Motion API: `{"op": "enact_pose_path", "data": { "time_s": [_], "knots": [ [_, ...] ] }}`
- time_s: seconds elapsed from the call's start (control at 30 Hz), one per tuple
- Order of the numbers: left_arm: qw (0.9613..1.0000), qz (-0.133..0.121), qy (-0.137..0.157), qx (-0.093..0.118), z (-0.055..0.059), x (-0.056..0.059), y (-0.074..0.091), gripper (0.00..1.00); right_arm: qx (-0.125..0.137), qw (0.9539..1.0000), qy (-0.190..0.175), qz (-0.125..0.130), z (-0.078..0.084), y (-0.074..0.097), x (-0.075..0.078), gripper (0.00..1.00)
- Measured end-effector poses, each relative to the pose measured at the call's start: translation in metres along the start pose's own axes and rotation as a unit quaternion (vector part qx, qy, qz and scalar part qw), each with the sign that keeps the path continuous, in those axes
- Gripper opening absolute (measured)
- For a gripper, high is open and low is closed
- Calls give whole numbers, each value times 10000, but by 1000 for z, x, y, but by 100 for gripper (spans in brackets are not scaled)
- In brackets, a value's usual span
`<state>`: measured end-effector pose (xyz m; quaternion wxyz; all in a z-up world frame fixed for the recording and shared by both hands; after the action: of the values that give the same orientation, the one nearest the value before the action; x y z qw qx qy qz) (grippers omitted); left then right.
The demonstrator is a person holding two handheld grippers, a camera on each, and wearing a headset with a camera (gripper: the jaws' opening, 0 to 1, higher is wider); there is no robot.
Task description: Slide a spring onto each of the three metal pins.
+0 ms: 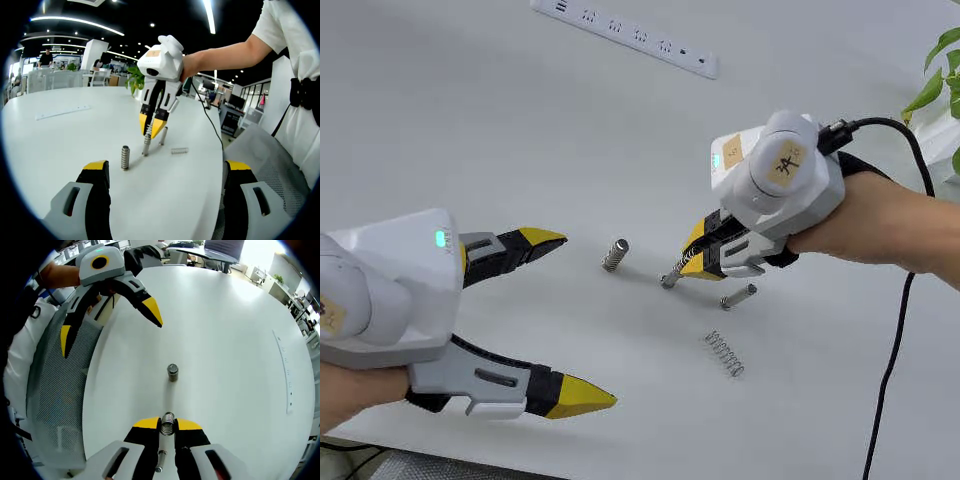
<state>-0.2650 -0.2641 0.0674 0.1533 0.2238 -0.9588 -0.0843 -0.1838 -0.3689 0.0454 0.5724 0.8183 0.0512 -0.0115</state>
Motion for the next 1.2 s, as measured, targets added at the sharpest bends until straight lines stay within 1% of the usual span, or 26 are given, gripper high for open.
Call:
{"op": "enact_pose_path", "data": {
  "time_s": [0.27, 0.57, 0.63, 0.97, 1.2],
  "knots": [
    [10000, -2, 32, 10, 1, 1, 0, 94, 3, 10000, -10, -19, 1, -5, 0, 7],
    [10000, -20, 57, 33, 1, -1, 1, 94, 8, 10000, -25, -19, 2, -11, 0, 8],
    [10000, -22, 60, 40, 0, -1, 1, 94, 14, 10000, -37, -21, 5, -14, 3, 8],
    [10000, -17, 82, 30, 2, 0, 1, 93, 33, 10000, -64, -4, 8, -21, 1, 8],
    [10000, -25, 89, 29, 2, -1, 1, 93, 67, 9999, -102, 12, 10, -24, 5, 8]
  ]
}}
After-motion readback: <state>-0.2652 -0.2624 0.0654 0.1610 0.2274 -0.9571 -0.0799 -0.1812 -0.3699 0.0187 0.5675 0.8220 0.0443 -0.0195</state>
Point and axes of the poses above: the centre of the closed fingertips' face, and the gripper's own axes: y roughly backward along the fingers, x roughly to its right, z roughly out of its underside, the point moved 3 cm from there along y, roughly backward along the fingers, and after that the axes turned 3 degrees about x, right-handed, at the moved point
